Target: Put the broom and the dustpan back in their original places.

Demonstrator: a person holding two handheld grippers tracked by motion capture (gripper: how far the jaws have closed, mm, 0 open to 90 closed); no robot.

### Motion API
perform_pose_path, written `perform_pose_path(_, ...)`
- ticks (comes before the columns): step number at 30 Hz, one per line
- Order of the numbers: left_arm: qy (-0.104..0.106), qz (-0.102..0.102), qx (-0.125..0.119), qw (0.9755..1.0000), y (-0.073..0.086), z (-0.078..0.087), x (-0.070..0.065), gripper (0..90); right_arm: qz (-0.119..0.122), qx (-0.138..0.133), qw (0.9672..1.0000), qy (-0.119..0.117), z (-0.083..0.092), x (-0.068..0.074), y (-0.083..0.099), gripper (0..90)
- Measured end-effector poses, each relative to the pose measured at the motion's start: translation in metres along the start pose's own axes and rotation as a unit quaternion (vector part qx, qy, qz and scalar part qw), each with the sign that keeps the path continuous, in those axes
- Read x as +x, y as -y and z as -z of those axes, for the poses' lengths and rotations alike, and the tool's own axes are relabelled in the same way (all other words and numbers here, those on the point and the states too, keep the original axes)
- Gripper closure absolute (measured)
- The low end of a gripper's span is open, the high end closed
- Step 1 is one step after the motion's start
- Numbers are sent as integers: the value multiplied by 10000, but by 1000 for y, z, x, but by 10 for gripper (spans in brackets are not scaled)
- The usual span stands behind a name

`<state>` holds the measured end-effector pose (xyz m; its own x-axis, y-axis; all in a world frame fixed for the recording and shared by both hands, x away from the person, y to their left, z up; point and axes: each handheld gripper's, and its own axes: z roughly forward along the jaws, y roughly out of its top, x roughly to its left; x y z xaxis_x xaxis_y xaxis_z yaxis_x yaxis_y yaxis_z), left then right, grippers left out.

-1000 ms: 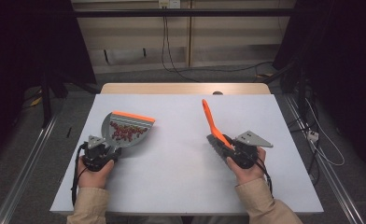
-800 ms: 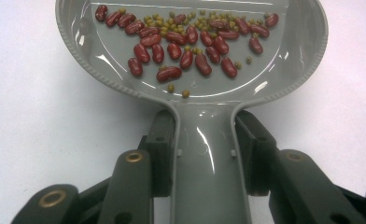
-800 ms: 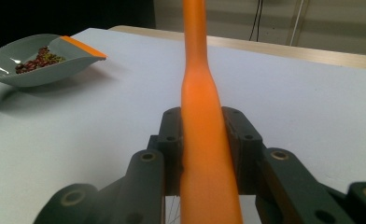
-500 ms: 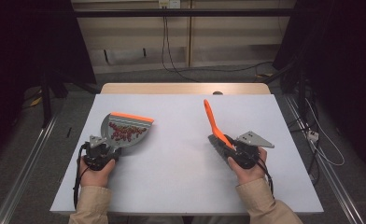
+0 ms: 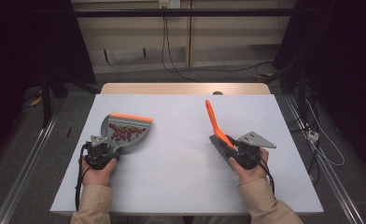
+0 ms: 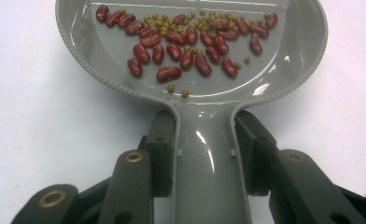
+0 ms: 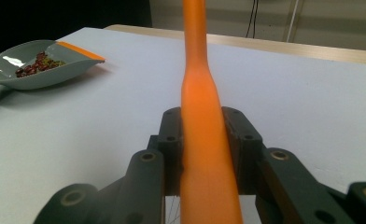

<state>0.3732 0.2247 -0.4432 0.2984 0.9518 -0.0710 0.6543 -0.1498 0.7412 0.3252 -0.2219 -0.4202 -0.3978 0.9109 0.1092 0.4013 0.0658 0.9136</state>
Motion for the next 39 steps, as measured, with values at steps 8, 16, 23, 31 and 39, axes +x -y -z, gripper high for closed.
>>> perform_pose_path(8, -18, 23, -13, 10000, -1, 0, -1, 628, -4, -30, 10000, 19, 1, 0, 0, 712)
perform_pose_path(16, -40, 10, -11, 10000, -1, 1, -2, 628, -58, -87, 9999, 127, 4, -3, 0, 712)
perform_pose_path(23, -56, 36, -30, 10000, -1, 1, -2, 628, -121, -92, 9995, 283, 6, -11, 1, 712)
perform_pose_path(31, -64, 48, 23, 10000, -1, -1, -1, 628, -184, -56, 9987, 480, 2, -19, 4, 712)
perform_pose_path(39, -96, 37, 63, 9999, 0, -3, -2, 627, -180, -6, 9985, 516, -4, -21, 6, 711)
